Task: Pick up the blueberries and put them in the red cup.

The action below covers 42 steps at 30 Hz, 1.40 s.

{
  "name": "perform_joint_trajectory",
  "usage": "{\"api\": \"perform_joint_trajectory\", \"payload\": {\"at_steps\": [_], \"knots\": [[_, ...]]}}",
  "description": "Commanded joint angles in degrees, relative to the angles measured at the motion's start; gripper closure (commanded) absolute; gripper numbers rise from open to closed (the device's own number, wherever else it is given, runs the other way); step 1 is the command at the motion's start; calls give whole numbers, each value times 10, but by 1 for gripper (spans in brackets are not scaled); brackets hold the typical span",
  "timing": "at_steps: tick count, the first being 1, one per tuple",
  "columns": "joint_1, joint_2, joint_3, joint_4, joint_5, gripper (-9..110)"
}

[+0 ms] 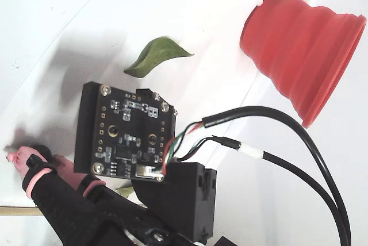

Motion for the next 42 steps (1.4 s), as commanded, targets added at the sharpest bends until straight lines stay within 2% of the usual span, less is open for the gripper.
{"api": "perform_joint_trajectory", "payload": {"at_steps": [1,24,42], "knots": [[2,4,-4,-8,3,87],[12,-5,2,-16,-14,90],[40,132,16,86,-19,91]]}}
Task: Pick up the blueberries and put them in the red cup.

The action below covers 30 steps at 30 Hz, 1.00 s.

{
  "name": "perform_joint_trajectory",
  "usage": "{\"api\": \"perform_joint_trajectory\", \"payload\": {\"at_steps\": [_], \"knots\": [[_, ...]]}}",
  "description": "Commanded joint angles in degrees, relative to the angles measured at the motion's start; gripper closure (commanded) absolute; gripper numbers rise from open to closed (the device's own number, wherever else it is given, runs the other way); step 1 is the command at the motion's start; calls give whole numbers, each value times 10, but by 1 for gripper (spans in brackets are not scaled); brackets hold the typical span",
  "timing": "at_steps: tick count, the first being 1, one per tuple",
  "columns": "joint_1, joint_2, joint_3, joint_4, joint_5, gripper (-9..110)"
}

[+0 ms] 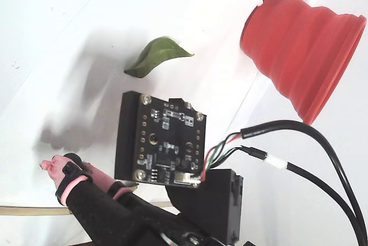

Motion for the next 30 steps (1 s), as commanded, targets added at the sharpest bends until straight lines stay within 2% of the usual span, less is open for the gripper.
{"api": "perform_joint_trajectory", "payload": {"at_steps": [1,30], "knots": [[8,63,4,22,-1,91],[124,251,-9,200,-87,91]]}}
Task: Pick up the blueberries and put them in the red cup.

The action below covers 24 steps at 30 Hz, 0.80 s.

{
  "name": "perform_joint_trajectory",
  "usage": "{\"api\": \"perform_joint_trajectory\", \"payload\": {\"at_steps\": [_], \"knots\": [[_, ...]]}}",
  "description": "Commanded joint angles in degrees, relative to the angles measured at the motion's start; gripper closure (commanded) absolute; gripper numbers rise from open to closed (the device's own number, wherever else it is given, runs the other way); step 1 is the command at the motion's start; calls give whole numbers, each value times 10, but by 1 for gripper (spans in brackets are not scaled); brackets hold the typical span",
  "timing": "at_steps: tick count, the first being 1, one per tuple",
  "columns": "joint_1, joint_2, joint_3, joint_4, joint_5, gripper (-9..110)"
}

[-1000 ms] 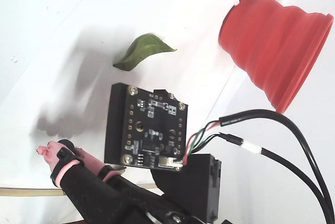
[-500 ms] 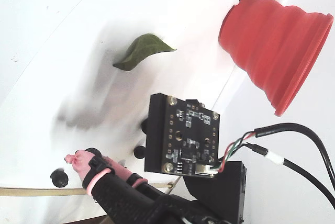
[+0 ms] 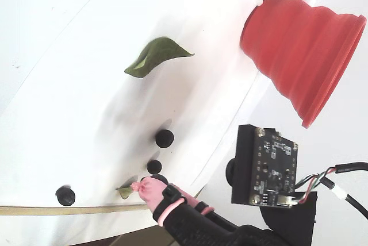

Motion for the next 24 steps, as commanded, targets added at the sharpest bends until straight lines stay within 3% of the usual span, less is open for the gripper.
{"api": "perform_joint_trajectory", "payload": {"at_steps": [1,24], "knots": [[21,62,-11,17,-10,91],[154,154,-44,99,-76,91]]}}
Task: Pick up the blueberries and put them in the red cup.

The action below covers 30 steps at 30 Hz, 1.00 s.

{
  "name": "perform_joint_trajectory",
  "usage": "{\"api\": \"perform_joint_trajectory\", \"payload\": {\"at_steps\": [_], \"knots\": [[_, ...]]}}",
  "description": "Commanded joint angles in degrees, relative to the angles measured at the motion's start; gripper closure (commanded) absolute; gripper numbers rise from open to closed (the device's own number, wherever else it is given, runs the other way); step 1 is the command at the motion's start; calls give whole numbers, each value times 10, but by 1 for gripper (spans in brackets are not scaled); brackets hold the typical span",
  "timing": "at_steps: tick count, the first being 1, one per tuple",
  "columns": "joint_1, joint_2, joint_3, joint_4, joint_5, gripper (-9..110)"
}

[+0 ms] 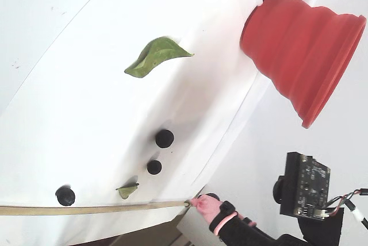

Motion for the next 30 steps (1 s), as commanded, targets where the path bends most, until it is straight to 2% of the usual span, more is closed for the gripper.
{"api": "perform_joint_trajectory", "payload": {"at_steps": [1,30], "knots": [[33,52,-46,7,-8,91],[107,-37,-178,-74,-32,91]]}}
